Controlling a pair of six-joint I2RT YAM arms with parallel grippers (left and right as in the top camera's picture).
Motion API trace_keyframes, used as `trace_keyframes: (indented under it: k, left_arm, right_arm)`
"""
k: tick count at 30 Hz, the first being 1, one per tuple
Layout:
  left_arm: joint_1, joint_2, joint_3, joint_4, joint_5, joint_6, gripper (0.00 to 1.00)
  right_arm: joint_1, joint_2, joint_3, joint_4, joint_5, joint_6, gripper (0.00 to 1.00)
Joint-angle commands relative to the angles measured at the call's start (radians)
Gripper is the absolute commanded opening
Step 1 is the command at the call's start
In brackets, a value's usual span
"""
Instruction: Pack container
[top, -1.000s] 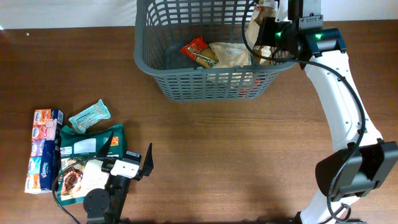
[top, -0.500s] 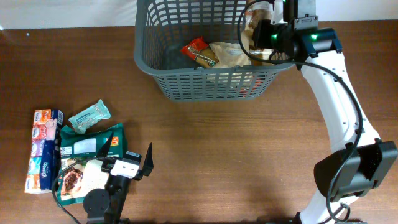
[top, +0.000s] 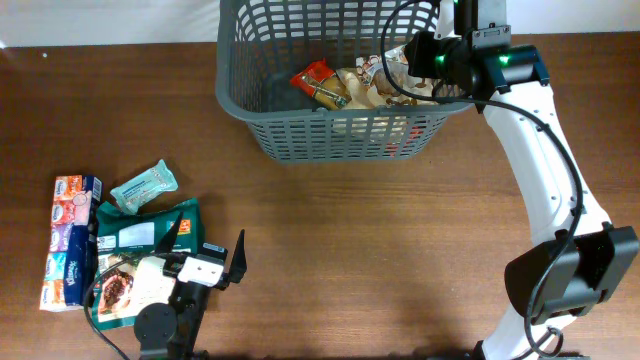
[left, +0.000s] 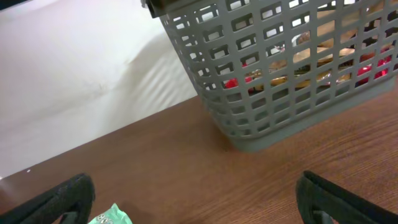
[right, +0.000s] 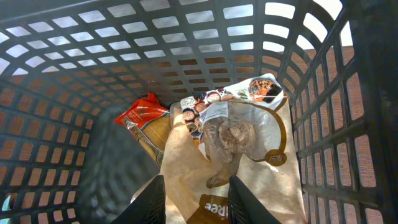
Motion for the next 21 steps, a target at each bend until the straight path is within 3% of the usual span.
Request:
trace_keyframes:
  k: [1, 5, 7, 12, 16, 21]
  left_arm:
    - [-0.004, -0.007, -0.002, -0.008, -0.003, -0.010, 0.99]
    - [-0.004, -0.007, -0.002, -0.008, -0.003, -0.010, 0.99]
    - [-0.004, -0.007, -0.002, -0.008, -0.003, -0.010, 0.99]
    - [-0.004, -0.007, -0.002, -0.008, -0.003, -0.010, 0.99]
    - [-0.004, -0.007, -0.002, -0.008, -0.003, -0.010, 0.99]
    - [-0.004, -0.007, -0.002, -0.008, -0.003, -0.010, 0.99]
  right_arm:
    - [0.005, 0.007, 0.043, -0.002, 0.013, -0.011, 0.34]
    - [0.001, 0.007, 0.129, -0.040, 0.059, -0.031, 0.41]
    - [-0.003, 0.007, 0.270, -0.135, 0.208, -0.055, 0.42]
    - [-0.041, 0.007, 0.429, -0.267, 0.392, -0.064, 0.44]
    - [-0.121, 0.006, 0.485, -0.359, 0.472, -0.063, 0.51]
    - [-0.278, -0.002, 0.496, -0.455, 0.477, -0.059, 0.51]
